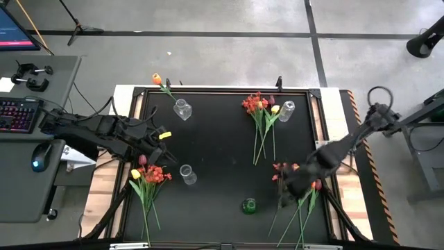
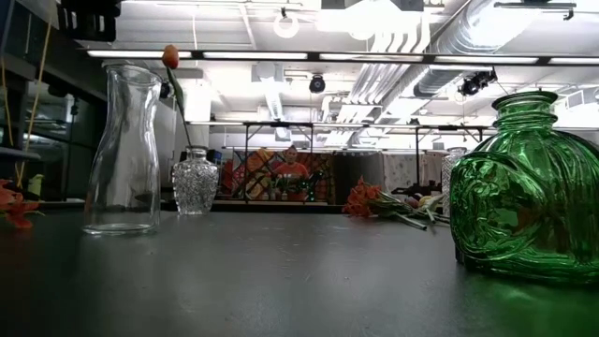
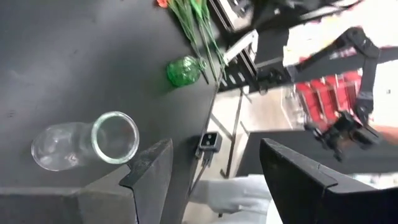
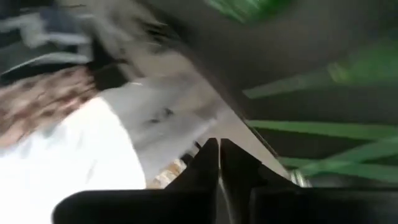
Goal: Sort flowers into vase by color
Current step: Put the bottom orange flower into the top left transparent vase
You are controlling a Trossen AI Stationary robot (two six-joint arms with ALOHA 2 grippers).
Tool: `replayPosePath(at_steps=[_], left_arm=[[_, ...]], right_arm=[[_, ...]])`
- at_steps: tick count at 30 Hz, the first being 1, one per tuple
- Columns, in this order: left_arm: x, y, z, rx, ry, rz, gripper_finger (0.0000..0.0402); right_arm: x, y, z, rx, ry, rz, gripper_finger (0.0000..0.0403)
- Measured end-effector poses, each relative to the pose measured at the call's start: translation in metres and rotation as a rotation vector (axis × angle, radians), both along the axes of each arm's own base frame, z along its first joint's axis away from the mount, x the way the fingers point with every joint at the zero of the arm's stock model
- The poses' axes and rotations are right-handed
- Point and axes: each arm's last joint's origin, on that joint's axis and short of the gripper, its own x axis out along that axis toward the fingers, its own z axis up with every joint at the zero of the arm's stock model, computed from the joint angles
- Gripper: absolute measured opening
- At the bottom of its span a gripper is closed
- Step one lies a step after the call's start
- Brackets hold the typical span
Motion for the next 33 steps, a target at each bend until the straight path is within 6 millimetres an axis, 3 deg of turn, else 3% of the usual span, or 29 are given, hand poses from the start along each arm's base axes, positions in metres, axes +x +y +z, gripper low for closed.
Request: replayPosePath(at_steps=[5,9,13,23,33], left_arm=[[-0.001,-0.002,0.000,0.023,-0.020,-0.090,0.0230],[-0.001,-0.003,0.000,0.042,-0.037,-0.147,0.0230],[-0.002,-0.003,0.000,0.051,-0.045,-0.178,0.0230],[-0.003,-0.003,-0.002,0.044,-0.015,-0.183,0.0230],[-0.003,-0.003,-0.002,0.023,-0.004,-0.169,0.0230]], right_arm=[[-0.003,0.032,-0.035,-0.011,0.296,-0.139,0.0074],[-0.007,0.044,-0.060,-0.079,0.500,-0.294,0.0129],[-0.005,0.056,-0.081,-0.115,0.590,-0.360,0.0158],[0.002,0.062,-0.115,-0.210,0.684,-0.387,0.0148],[-0.005,0.056,-0.123,-0.304,0.777,-0.412,0.0134]])
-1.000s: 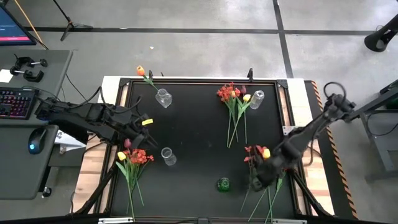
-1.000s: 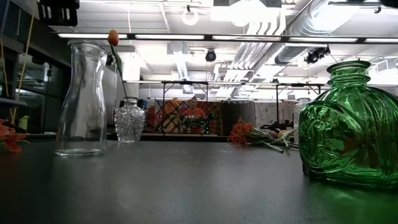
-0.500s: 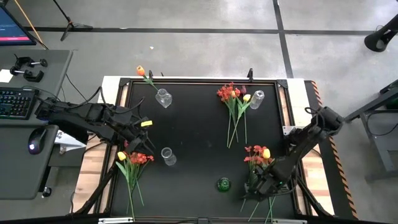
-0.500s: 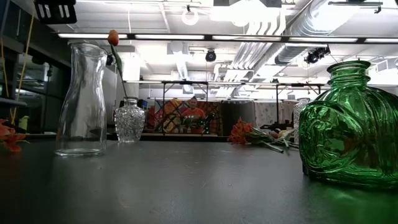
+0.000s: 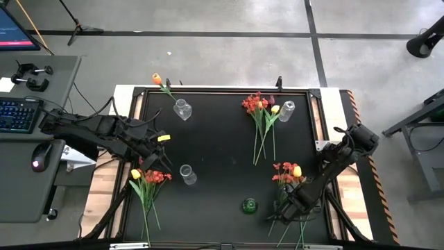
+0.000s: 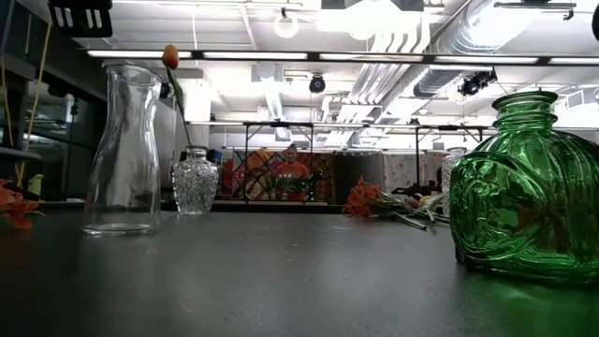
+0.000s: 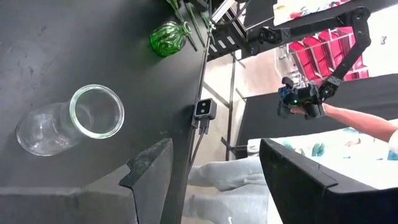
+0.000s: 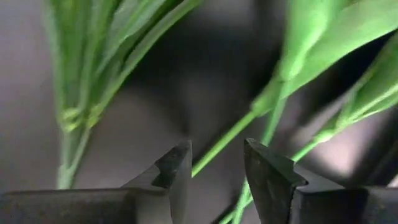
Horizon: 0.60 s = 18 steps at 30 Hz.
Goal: Sort flowers into vase by color
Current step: Put the bottom orange flower into the top left transparent vase
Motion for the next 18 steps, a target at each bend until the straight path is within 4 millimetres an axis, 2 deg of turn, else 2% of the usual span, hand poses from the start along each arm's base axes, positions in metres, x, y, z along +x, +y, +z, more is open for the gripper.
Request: replayPosePath(at_steps=[10,18], left_arm=[[0.000,0.000,0.000,-0.013,0.012,0.030,0.0230],[0.000,0.001,0.000,-0.035,0.028,0.053,0.0230]], right_arm=[[0.001,0.001,0.000,-0.001,-0.021,-0.011,0.0134],[-0.003,-0.001,-0.012,0.040,-0.049,-0.005,0.0134]])
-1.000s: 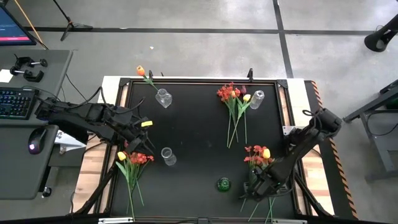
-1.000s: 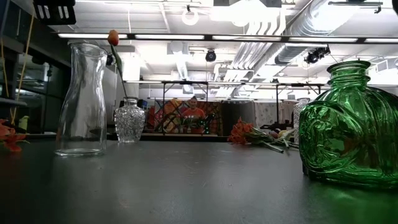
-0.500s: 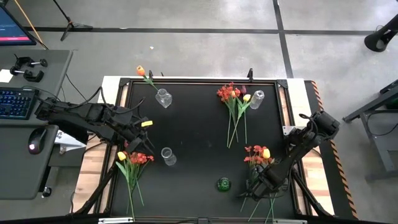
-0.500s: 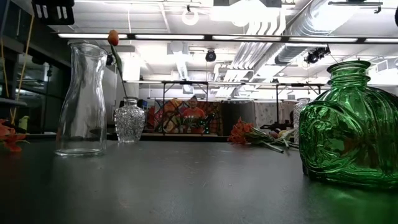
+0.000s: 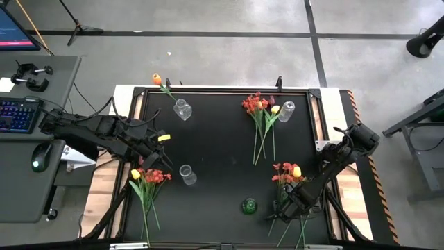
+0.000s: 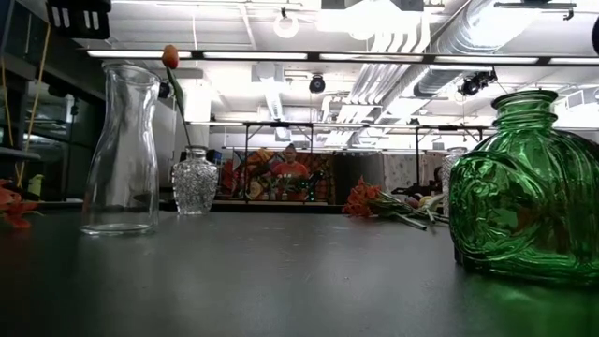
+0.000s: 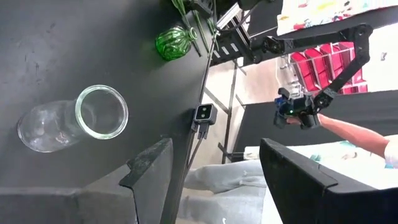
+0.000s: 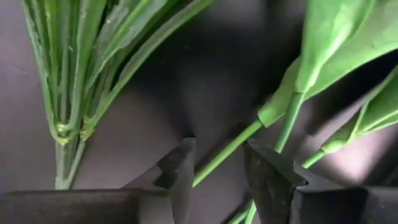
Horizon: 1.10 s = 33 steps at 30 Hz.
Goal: Sort flowers into vase by color
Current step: Put the bottom orange flower into the top left transparent vase
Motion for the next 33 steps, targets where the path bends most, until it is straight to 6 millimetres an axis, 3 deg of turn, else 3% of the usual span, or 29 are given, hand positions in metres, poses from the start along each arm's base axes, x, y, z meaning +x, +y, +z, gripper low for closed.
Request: replayPosePath(at_steps=[8,16,25,33], left_arm=[[0.000,0.000,0.000,-0.010,0.006,0.007,0.0230],[0.000,0.000,0.000,-0.010,0.006,0.006,0.0230],[0.000,0.000,0.000,-0.006,0.003,0.004,0.0230],[0.000,0.000,0.000,-0.003,0.002,0.002,0.0230]], right_arm=[[-0.002,-0.002,-0.001,-0.028,-0.001,0.033,0.0120],[-0.005,-0.006,-0.003,-0.085,0.016,0.036,0.0008],[-0.006,-0.009,0.005,-0.097,-0.013,0.043,0.0004],[-0.007,-0.014,0.041,-0.090,-0.174,0.055,0.0001]])
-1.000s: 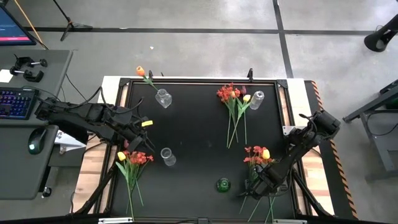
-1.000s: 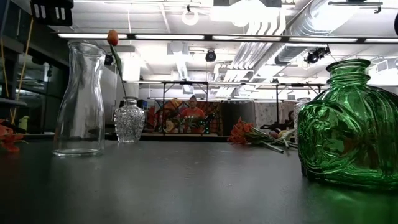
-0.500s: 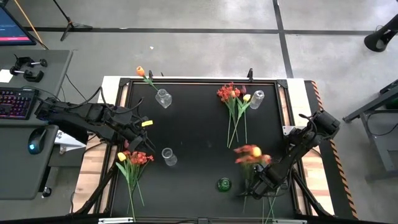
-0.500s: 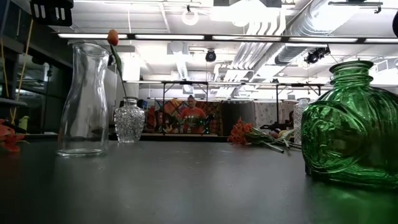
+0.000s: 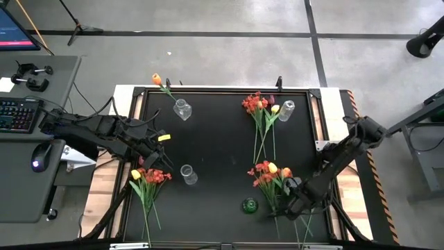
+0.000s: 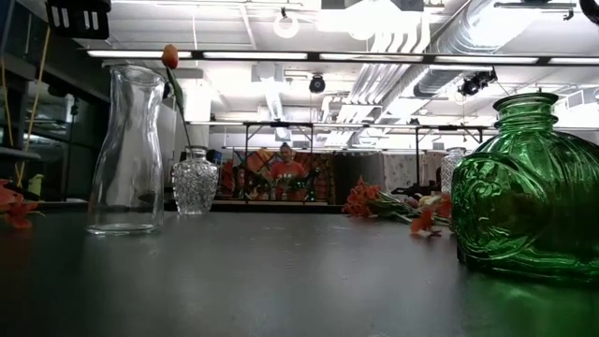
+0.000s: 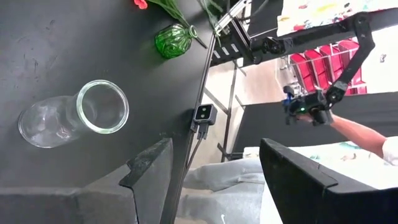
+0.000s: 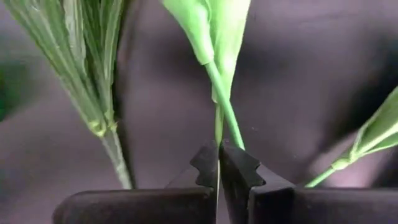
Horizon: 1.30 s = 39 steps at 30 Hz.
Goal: Sort flowers into vase by color
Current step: Put the bottom orange flower into the top left transparent vase
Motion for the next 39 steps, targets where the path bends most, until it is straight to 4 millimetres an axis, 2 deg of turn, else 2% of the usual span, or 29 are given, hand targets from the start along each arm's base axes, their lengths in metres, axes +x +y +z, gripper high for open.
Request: replayPosePath(at_steps=[7,12,19,25,32,39], left_arm=[[0.000,0.000,0.000,0.000,0.000,0.000,0.0230],[0.000,0.000,0.000,0.000,0.000,0.000,0.0230],[0.000,0.000,0.000,0.001,0.000,0.000,0.0230],[0.000,0.000,0.000,0.001,0.000,0.001,0.0230],[0.000,0.000,0.000,0.002,-0.001,0.003,0.0230],[0.000,0.000,0.000,0.002,0.000,0.003,0.0230]], right_arm=[[-0.009,-0.010,0.039,0.115,-0.149,0.073,0.0000],[-0.022,-0.020,0.071,0.273,-0.247,0.181,0.0000],[-0.044,-0.042,0.110,0.431,-0.353,0.175,0.0000],[-0.051,-0.061,0.127,0.481,-0.457,0.165,0.0000],[-0.053,-0.079,0.138,0.510,-0.537,0.172,0.0000],[-0.051,-0.096,0.157,0.555,-0.762,0.163,0.0001]])
